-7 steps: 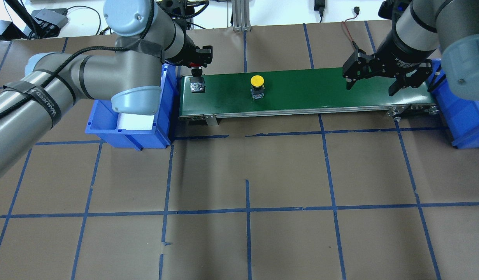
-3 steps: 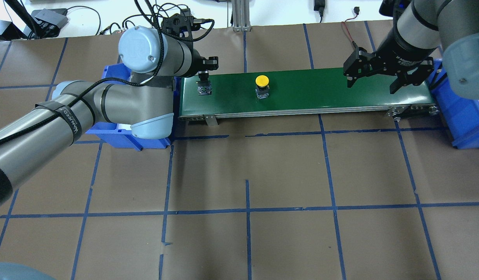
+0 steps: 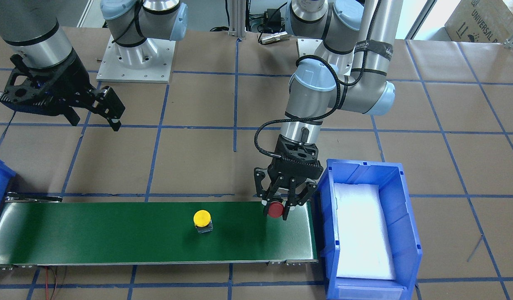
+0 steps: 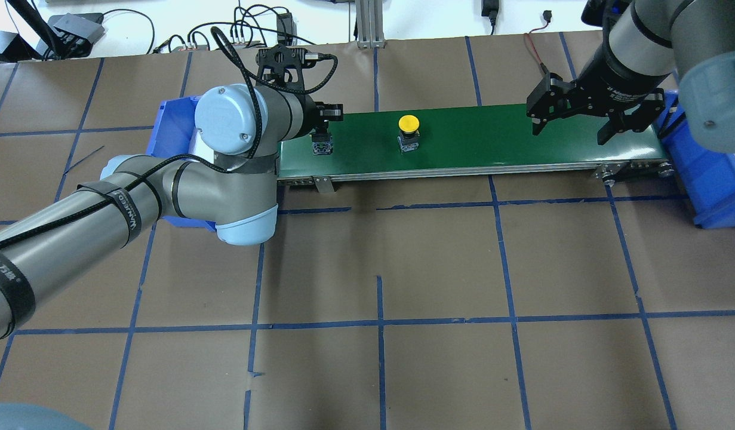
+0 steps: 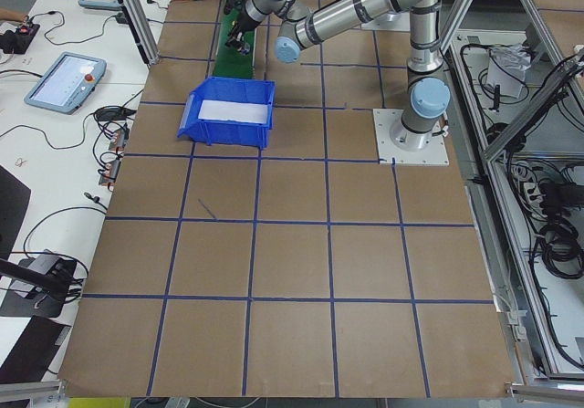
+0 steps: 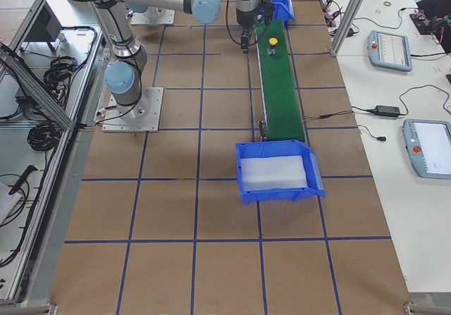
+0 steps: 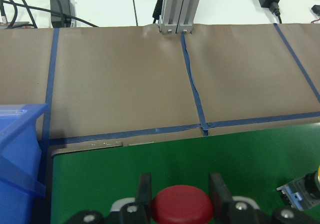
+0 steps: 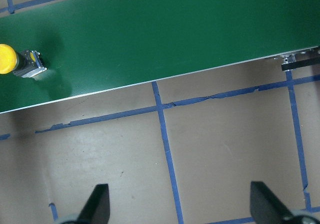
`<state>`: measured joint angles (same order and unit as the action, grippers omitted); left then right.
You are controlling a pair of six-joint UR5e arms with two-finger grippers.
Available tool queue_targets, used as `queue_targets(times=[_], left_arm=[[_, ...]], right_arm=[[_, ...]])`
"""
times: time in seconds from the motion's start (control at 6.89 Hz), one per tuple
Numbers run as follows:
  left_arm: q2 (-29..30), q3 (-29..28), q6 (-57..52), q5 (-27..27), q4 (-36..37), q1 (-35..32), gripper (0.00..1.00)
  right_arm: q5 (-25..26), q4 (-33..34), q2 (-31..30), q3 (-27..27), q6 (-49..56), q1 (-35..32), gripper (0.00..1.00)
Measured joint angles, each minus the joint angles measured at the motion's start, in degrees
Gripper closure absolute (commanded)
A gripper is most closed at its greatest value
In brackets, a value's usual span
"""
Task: Transport two buttons from left to right
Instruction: 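Carry the red button with the left gripper onto the conveyor start, then set the red button on the conveyor and open the left gripper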
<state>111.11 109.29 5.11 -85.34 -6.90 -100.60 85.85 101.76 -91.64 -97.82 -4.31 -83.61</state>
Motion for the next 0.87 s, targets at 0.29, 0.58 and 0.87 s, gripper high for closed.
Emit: queue_targets(times=[0.29, 0.58, 0.87], left_arm=[[1.7, -0.2, -0.9, -0.4, 5.2, -0.1, 0.85], [6.3, -4.4, -1.7, -0.4, 7.3, -0.1, 0.85], [8.8, -6.2, -2.8, -0.2, 9.5, -0.1, 0.85]], right_arm=[[0.0, 0.0, 0.0, 0.1, 0.0, 0.0, 0.00], [-0.2, -0.2, -0.5, 0.2, -0.2, -0.1, 0.00], [-1.2, -0.2, -0.7, 0.0, -0.1, -0.1, 0.00]])
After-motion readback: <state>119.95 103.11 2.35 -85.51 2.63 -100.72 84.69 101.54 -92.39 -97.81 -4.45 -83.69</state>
